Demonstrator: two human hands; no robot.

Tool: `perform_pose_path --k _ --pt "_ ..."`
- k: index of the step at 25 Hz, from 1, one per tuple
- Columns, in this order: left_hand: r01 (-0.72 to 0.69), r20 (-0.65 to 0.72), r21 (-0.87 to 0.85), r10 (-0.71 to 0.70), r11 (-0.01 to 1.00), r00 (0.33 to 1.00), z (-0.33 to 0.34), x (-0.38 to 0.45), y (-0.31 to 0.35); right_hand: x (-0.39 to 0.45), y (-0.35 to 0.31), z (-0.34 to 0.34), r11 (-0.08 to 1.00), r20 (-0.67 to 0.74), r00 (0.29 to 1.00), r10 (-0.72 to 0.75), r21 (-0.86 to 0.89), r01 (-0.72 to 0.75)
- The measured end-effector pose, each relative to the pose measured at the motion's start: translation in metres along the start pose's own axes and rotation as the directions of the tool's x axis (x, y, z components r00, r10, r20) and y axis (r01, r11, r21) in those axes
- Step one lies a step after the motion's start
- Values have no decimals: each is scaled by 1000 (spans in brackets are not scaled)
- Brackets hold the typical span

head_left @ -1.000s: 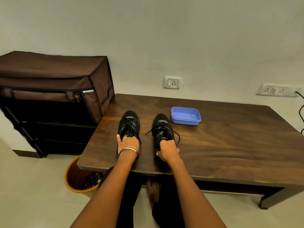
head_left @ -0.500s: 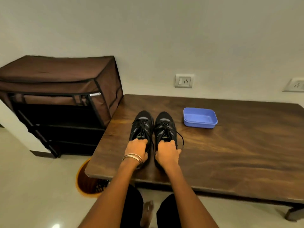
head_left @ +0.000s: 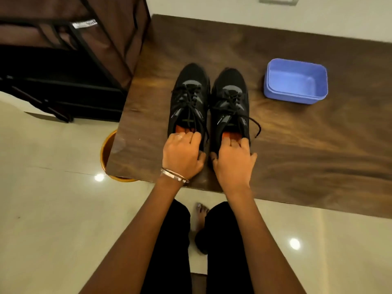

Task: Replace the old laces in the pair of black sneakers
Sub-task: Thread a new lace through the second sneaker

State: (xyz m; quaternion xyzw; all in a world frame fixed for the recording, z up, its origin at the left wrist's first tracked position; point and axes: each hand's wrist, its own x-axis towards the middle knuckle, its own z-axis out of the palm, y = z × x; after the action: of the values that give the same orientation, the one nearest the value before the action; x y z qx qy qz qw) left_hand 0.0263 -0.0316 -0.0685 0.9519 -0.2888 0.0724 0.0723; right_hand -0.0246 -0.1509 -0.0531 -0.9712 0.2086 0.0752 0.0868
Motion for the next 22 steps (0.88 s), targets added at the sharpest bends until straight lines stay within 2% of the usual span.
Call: perform_pose_path --k 2,4,7,9,12,16,22 --pt "-22 213 49 11 999 977 -16 1 0 -2 2 -13 999 149 989 -23 -30 27" --pt "-73 405 104 25 992 914 -36 7 -3 -3 2 -28 998 272 961 -54 -16 61" --pt "-121 545 167 11 978 839 -59 23 -2 -1 -1 -55 999 419 907 -45 31 35" --pt "-108 634 210 -51 972 772 -95 40 5 0 -3 -82 998 458 887 -54 64 27" --pt "-112 686 157 -27 981 727 -144 54 15 -1 0 -119 994 471 879 -77 105 31" --pt "-94 747 127 -33 988 664 -173 50 8 -9 -4 -152 994 500 864 -61 108 7" --pt "-207 690 99 83 973 719 -199 52 -42 -23 -48 -178 995 457 889 -31 100 -17"
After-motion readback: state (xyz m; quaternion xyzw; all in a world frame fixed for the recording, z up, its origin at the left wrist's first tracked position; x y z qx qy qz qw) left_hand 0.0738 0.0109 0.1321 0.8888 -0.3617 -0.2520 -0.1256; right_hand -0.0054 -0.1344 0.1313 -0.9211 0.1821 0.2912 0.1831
